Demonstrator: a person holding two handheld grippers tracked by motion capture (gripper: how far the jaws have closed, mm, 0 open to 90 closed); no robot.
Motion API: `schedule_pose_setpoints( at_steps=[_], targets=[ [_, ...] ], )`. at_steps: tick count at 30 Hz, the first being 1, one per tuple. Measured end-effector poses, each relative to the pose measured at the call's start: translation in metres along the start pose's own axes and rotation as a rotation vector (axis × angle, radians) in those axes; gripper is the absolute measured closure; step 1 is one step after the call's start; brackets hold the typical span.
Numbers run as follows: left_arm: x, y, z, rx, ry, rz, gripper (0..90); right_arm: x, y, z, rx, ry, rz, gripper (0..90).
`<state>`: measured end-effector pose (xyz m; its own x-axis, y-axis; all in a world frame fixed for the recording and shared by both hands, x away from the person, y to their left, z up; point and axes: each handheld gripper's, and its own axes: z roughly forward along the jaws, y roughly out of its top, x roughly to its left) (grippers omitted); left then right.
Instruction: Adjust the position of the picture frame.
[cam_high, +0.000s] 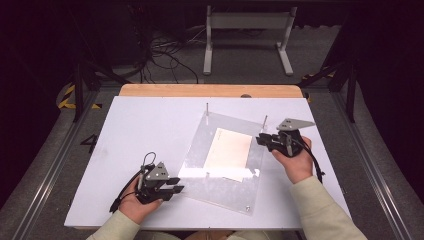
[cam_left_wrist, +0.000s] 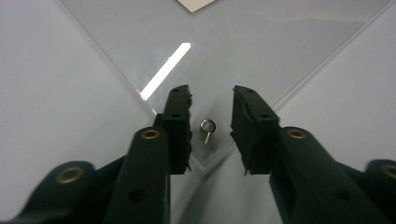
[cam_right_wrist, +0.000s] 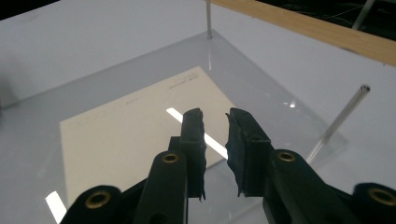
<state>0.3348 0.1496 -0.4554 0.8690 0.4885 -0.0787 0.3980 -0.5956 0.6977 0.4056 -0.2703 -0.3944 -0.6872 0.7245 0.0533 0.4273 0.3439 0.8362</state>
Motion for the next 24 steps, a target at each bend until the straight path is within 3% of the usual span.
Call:
schedule_pose_setpoints(
  at_steps=[2, 5, 7, 11, 16, 20, 24],
  targets=[
    [0.001, 0.0, 0.001, -0.005, 0.014, 0.002, 83.4, 0.006, -0.015, -0.014, -0.009, 0.025, 0.017, 74.4],
    [0.005, -0.001, 0.0, -0.01, -0.02, -0.031, 84.0, 0.016, -0.031, -0.028, -0.013, 0.03, 0.01, 72.9],
    [0.002, 0.0, 0.001, 0.0, -0.044, -0.014, 84.0, 0.022, -0.042, -0.037, -0.006, 0.032, 0.022, 72.5],
    [-0.019, 0.009, 0.008, 0.04, -0.151, 0.072, 84.1, 0.028, -0.057, -0.05, 0.032, 0.015, 0.027, 71.3],
    [-0.052, 0.021, 0.02, 0.074, -0.232, 0.171, 84.0, 0.026, -0.067, -0.056, 0.082, -0.004, 0.052, 69.8],
    [-0.052, 0.022, 0.021, 0.076, -0.243, 0.179, 83.4, 0.025, -0.072, -0.049, 0.147, -0.034, 0.044, 72.4],
    [-0.043, 0.021, 0.017, 0.022, -0.248, 0.122, 74.4, 0.022, -0.077, -0.038, 0.232, -0.082, 0.026, 80.5]
  ],
)
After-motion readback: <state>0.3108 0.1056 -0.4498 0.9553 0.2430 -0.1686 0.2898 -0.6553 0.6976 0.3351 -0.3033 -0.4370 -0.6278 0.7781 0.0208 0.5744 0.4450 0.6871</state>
